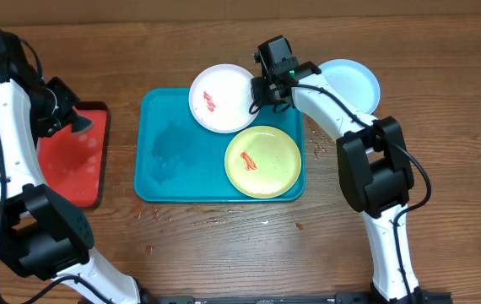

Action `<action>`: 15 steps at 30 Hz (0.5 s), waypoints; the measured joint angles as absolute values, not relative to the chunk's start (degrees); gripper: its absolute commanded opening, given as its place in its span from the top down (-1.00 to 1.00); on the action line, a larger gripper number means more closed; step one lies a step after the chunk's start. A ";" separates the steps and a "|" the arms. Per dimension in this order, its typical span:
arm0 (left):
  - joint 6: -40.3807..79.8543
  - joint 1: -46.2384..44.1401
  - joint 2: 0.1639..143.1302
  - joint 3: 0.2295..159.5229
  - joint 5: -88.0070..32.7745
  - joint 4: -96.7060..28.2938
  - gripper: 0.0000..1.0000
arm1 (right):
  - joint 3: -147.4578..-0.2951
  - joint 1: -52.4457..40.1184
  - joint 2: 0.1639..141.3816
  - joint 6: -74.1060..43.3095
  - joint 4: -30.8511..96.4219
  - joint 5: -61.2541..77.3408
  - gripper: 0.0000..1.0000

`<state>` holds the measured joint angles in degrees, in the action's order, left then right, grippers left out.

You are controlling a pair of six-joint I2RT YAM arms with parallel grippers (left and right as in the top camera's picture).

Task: Clean dirty plates on tray and stack at the side
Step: 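Move the right gripper back and grip the white plate rim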

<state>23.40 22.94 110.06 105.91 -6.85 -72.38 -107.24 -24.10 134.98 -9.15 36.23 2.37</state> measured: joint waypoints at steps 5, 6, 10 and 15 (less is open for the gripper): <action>23.40 22.94 110.06 105.91 -6.85 -72.38 0.91 | -107.24 -24.08 134.98 -9.19 35.51 2.66 0.21; 23.38 22.94 110.06 105.91 -6.87 -72.38 0.92 | -107.24 -24.10 134.98 -9.17 35.11 3.01 0.21; 23.38 22.94 110.06 105.91 -6.87 -72.40 0.91 | -107.24 -24.18 134.98 -9.17 32.95 4.78 0.21; 23.40 22.94 110.06 105.89 -6.87 -72.47 0.91 | -107.24 -24.97 134.98 -9.13 30.52 5.13 0.28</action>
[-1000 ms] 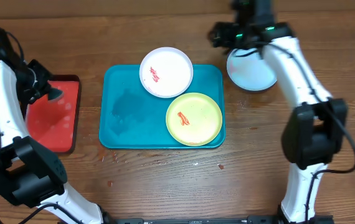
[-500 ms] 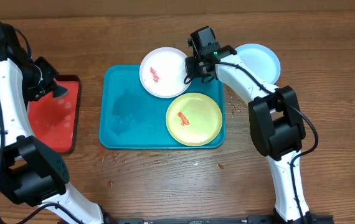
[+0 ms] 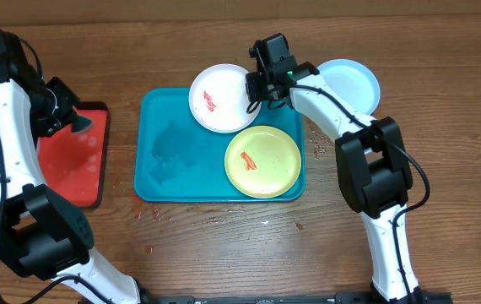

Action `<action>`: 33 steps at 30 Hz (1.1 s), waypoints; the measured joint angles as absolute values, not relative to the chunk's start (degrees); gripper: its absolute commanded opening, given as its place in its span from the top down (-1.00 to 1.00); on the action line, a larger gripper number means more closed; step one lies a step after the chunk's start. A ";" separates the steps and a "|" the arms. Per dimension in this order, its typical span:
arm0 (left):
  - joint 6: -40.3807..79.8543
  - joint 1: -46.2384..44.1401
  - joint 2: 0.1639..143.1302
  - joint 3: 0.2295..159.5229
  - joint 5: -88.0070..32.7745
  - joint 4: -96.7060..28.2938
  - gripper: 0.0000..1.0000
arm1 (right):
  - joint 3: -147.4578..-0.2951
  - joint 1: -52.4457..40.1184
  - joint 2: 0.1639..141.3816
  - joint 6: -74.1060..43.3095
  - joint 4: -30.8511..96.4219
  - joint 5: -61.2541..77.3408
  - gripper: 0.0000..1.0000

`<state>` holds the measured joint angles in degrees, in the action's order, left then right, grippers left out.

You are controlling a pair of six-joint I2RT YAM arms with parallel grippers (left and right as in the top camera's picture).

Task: Clean dirty plates on tray and stack at the side
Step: 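Move the right gripper back and grip the white plate rim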

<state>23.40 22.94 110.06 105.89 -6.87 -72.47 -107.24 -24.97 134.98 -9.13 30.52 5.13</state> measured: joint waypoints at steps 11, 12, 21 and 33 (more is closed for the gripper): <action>23.38 22.94 110.06 105.89 -6.87 -72.60 0.92 | -107.59 -26.70 134.98 -9.02 32.45 5.10 0.93; 23.35 22.96 110.06 105.89 -6.87 -72.60 0.92 | -107.94 -27.09 134.98 -8.99 33.32 5.04 0.92; 22.31 22.94 110.06 105.91 -6.87 -72.60 0.92 | -111.02 -32.01 134.98 -9.47 40.58 5.10 0.85; 22.31 22.96 110.06 105.89 -6.87 -72.62 0.92 | -111.04 -34.57 135.26 -11.62 38.00 2.98 0.39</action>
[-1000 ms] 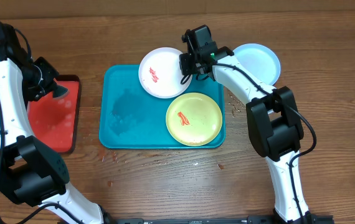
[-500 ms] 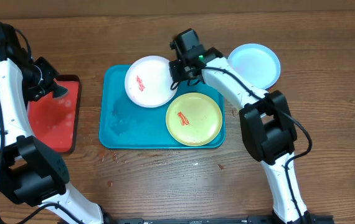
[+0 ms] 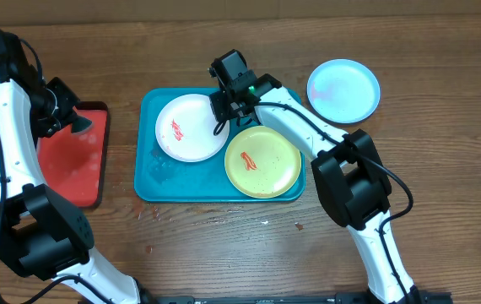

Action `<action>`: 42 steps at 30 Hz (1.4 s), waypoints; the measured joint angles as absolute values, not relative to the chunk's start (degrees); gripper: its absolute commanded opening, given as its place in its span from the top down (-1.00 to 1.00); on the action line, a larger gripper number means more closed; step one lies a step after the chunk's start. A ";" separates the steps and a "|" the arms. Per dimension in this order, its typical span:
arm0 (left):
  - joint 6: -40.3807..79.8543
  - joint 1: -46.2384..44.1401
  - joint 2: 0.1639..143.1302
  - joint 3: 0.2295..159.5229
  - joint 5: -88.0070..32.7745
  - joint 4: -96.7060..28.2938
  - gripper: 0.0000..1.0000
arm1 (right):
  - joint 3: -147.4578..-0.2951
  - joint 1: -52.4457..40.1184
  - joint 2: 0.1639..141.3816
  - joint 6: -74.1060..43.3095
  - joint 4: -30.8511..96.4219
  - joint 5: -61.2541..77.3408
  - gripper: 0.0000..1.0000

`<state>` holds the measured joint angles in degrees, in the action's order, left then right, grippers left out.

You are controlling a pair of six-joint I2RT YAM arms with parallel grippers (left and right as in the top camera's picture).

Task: Clean dirty plates on tray and stack at the side
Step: 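Move the right gripper back and grip the white plate rim, then scrub the white plate with the left-held sponge while right gripper holds it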

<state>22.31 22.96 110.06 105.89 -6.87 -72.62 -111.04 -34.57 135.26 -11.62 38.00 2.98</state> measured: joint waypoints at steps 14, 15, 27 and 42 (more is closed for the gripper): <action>22.31 22.94 110.06 105.89 -6.92 -72.62 0.91 | -111.00 -33.91 138.96 -8.75 35.31 3.18 0.72; 22.31 22.94 110.06 105.89 -7.16 -72.62 0.91 | -111.00 -33.95 138.98 -8.45 35.40 3.53 0.89; 20.36 14.59 110.06 102.10 -12.25 -64.51 0.91 | -111.31 -34.59 139.04 -24.29 37.45 7.64 0.93; 20.67 -6.98 124.09 93.08 -15.51 -46.26 0.92 | -111.44 -34.59 139.04 -28.36 39.11 9.65 0.93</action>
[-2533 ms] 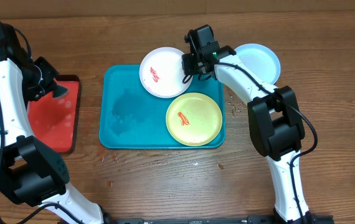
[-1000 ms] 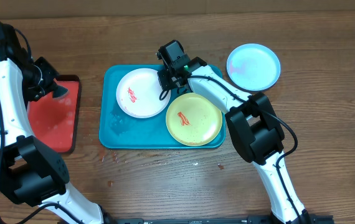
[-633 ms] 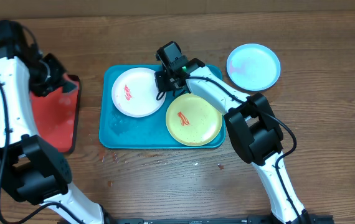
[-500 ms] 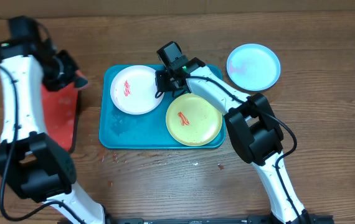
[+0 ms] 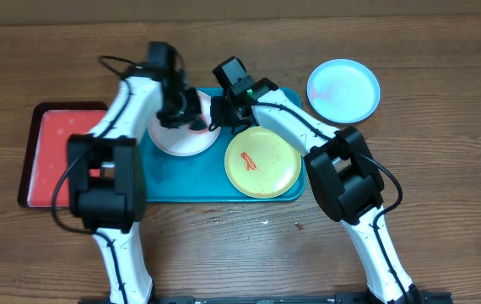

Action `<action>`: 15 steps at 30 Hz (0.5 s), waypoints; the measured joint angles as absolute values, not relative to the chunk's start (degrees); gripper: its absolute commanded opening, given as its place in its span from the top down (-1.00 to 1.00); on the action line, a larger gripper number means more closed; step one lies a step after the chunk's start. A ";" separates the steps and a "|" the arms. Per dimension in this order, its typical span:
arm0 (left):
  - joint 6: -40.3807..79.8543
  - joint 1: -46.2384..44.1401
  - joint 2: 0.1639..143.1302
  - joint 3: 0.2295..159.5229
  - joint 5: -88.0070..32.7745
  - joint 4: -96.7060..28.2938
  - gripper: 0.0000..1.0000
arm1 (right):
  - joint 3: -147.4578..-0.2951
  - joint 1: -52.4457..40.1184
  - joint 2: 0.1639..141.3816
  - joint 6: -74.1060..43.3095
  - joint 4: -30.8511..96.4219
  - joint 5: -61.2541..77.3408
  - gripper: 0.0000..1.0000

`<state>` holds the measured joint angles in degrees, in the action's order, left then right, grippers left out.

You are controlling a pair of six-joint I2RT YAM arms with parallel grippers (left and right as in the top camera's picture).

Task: Clean dirty plates on tray and stack at the side
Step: 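Scrub the white plate with the left-held sponge while right gripper holds it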

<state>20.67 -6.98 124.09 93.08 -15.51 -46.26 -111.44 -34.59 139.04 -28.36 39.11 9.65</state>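
A white plate (image 5: 175,142) lies on the teal tray (image 5: 215,184), at its upper left. My left gripper (image 5: 188,110) is low over that plate, shut on a dark sponge (image 5: 195,112) that covers the plate's top. At the plate's right rim my right gripper (image 5: 221,114) is shut on the edge. A yellow plate (image 5: 262,160) with a red smear lies at the tray's right. The white plate's smear is hidden under the left gripper.
A light blue plate (image 5: 343,90) lies on the wooden table to the right of the tray. A red mat (image 5: 59,160) lies to the left of the tray. The two arms meet over the tray's upper middle.
My left arm has moved from above the red mat to over the white plate, with the sponge on it. The right gripper stays at the plate's right rim.
The white plate first lay at the tray's top right edge with my right gripper at its rim, and the left arm hung over the red mat. Then the plate lay further left on the tray, still held. Now the left gripper's sponge is on it.
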 measured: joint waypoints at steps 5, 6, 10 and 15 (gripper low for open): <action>20.67 -7.57 124.81 93.08 -15.88 -45.15 0.91 | -111.44 -34.61 139.04 -28.45 39.29 9.67 0.93; 20.69 -7.38 124.86 93.08 -15.90 -45.12 0.91 | -111.44 -34.59 139.04 -28.47 39.31 9.69 0.93; 20.84 -6.33 124.86 93.08 -14.52 -45.50 0.91 | -111.46 -34.61 139.04 -28.49 39.44 9.67 0.93; 20.84 -3.57 124.86 93.45 -10.17 -48.42 0.92 | -111.48 -34.61 139.04 -28.51 39.48 9.82 0.93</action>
